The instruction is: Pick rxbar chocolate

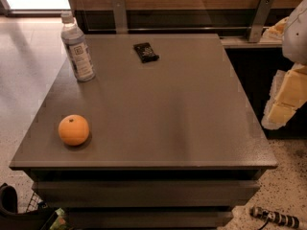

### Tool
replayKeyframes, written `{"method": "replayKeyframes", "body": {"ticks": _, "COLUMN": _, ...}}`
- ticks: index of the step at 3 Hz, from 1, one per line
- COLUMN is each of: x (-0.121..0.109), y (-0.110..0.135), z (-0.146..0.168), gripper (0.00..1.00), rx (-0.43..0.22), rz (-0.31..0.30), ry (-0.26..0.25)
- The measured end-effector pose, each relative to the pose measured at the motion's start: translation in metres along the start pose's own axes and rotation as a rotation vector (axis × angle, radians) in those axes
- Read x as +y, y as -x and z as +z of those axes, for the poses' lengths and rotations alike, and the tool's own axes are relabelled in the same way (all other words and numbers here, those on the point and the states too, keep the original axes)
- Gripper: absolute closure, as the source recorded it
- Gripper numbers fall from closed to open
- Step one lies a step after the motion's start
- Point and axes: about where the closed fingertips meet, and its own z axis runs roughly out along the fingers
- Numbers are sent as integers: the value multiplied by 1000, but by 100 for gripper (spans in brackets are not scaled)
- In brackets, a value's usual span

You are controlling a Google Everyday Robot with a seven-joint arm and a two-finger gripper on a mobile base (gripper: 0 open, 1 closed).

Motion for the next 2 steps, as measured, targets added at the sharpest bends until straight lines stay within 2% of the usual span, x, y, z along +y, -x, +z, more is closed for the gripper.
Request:
{"method": "replayKeyframes", "body": {"ticks": 1, "x": 0, "y": 0, "z": 0, "gripper": 0, "rx": 0, "rz": 0, "ry": 0}}
{"method": "replayKeyframes", "body": {"ticks": 2, "x": -26, "y": 13, "z": 0, "gripper": 0, "rx": -4, "rz": -12, "ry": -31}}
